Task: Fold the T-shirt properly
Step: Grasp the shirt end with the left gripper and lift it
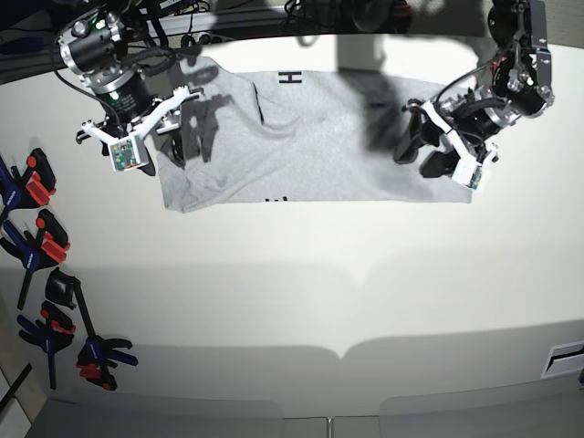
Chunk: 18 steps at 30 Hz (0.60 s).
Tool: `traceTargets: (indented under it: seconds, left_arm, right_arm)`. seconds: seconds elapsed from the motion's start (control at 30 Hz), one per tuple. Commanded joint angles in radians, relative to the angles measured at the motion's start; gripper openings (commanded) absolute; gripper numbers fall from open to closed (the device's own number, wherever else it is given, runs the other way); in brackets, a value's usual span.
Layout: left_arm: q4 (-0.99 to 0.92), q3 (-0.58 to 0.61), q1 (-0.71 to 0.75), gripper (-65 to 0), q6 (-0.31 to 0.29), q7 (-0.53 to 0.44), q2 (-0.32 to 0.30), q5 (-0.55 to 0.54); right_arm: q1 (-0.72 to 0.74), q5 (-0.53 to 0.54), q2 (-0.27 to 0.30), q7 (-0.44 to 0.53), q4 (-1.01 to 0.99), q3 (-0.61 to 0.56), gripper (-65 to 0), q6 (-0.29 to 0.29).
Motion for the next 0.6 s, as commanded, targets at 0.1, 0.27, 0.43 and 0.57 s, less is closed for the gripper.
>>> traceTargets:
  seconds: [0.1, 0.27, 0.43, 0.57]
  left_arm:
    - [0.020, -0.003, -0.008, -28.6, -0.009, -0.084, -0.011, -0.021]
    - [0.020, -0.003, -0.008, -28.6, -0.009, -0.106, -0.011, -0.021]
    - [0.020, -0.003, -0.008, -28.6, -0.009, -0.102, -0.011, -0.021]
    - [0.020, -0.003, -0.008, -28.6, -0.009, -0.103, -0.011, -0.021]
  right_arm:
    - [0.005, 0.010, 0.008, 0.026, 0.018, 0.003, -39.2, 0.006]
    - [0.005, 0.010, 0.008, 0.027, 0.018, 0.003, -39.2, 0.006]
    - [0.005, 0.010, 0.008, 0.029, 0.018, 0.003, -39.2, 0.006]
    - [0.005, 0.037, 0.008, 0.018, 0.018, 0.003, -39.1, 0.006]
